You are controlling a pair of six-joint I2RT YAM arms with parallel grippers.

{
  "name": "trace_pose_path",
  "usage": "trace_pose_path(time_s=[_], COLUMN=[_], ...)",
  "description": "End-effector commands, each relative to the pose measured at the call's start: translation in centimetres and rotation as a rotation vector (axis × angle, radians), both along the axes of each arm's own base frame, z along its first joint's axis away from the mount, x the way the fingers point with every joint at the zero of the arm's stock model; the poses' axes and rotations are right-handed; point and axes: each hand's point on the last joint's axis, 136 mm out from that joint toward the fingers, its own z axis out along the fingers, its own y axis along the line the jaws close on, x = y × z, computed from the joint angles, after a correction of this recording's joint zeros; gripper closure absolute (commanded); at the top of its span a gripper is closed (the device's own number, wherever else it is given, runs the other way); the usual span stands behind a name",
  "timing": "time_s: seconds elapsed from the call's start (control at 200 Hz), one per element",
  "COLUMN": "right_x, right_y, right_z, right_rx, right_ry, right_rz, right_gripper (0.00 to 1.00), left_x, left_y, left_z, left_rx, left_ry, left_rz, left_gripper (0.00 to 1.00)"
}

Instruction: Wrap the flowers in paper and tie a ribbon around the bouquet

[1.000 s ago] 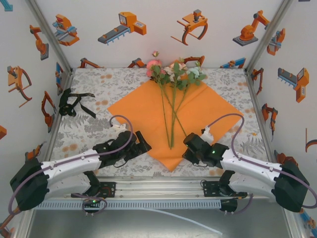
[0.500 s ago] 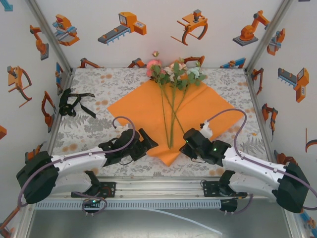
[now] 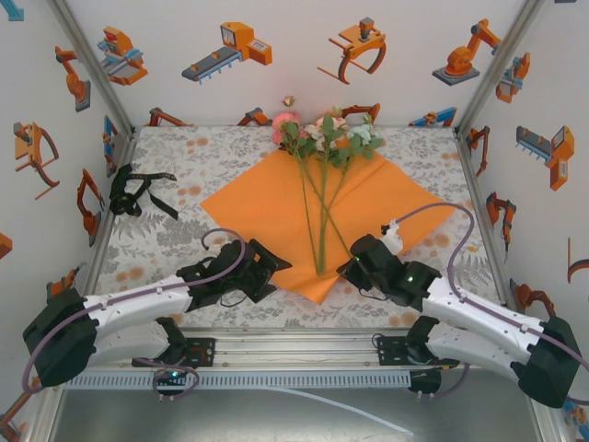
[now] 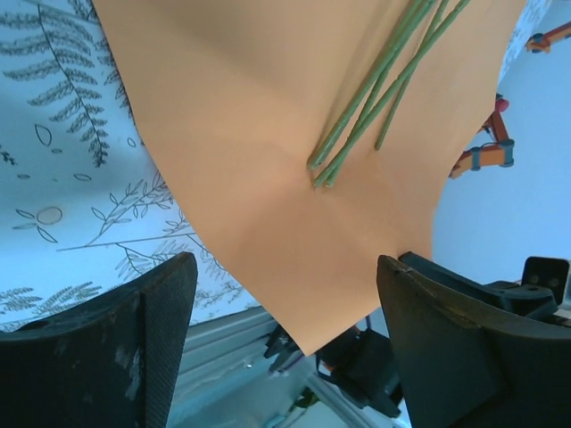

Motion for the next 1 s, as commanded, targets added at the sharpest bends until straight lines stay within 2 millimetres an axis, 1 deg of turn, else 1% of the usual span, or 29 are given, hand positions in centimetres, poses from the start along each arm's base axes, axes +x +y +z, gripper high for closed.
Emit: trace_pose_path(time_s=[0.0,0.115,0.235,0.3,0.406,0.511,0.536,0.566,0.631,0.691,0.751,0.786,0.806,0.826,0.851,0.886,0.926,0.996], right_x=[0.7,0.7,0.5,0.5,0.4,0.2,0.1,0.0,-0.3,-0.4,-0.4,-0.3,-0.3,-0.3,-0.4,-0.5,-0.6,-0.7], right_y=[-0.3,-0.1,-0.3,-0.3,-0.4,-0.6,-0.7,-0.8,-1.3,-2.0,-2.3,-2.4,-2.5,-2.3,-2.1,-1.9,-1.8,-1.5], right_z=[1.1,1.1,0.7,0.6,0.5,-0.1,-0.2,-0.5,-1.0,-1.4,-1.1,-0.6,-0.3,0.0,0.5,1.2,1.9,2.4], right_rx=[0.022,0.032,0.027,0.029,0.027,0.014,0.008,-0.002,-0.035,-0.083,-0.125,-0.175,-0.205,-0.233,-0.268,-0.323,-0.383,-0.468], right_ry=[-0.045,-0.044,-0.035,-0.031,-0.025,-0.010,-0.004,0.003,0.018,0.027,0.016,-0.016,-0.039,-0.066,-0.103,-0.151,-0.197,-0.254], right_rz=[-0.038,-0.034,-0.037,-0.037,-0.039,-0.040,-0.041,-0.040,-0.037,-0.014,0.053,0.138,0.190,0.257,0.336,0.439,0.536,0.665], right_gripper=[0.95,0.95,0.95,0.95,0.94,0.92,0.91,0.89,0.82,0.69,0.57,0.54,0.42,0.33,0.25,0.18,0.14,0.13], left_x=[-0.8,-1.2,-1.3,-1.2,-0.6,-0.1,-0.1,0.0,0.1,0.3,0.4,0.5,0.6,0.7,0.8,1.0,1.3,1.6], left_y=[-0.1,-1.2,-1.5,-1.7,-2.9,-4.3,-4.5,-4.7,-4.8,-4.5,-4.1,-3.9,-3.8,-3.7,-3.7,-3.7,-3.7,-3.8], left_z=[-1.5,-2.2,-3.2,-3.7,-3.8,-3.8,-3.7,-3.7,-3.5,-3.4,-3.2,-2.9,-2.8,-2.7,-2.6,-2.5,-2.4,-2.4], left_rx=[-0.039,-0.068,-0.062,-0.069,-0.108,-0.134,-0.135,-0.133,-0.127,-0.113,-0.095,-0.090,-0.087,-0.085,-0.087,-0.089,-0.093,-0.096], left_ry=[0.125,0.174,0.206,0.215,0.210,0.199,0.197,0.193,0.184,0.177,0.169,0.163,0.162,0.161,0.158,0.157,0.154,0.159], left_rz=[0.052,0.040,0.042,0.056,0.053,0.034,0.028,0.023,0.021,0.031,0.039,0.042,0.041,0.044,0.046,0.049,0.051,0.052], left_gripper=[0.27,0.27,0.27,0.29,0.41,0.53,0.57,0.65,0.86,1.00,1.00,1.00,1.00,1.00,1.00,1.00,1.00,1.00])
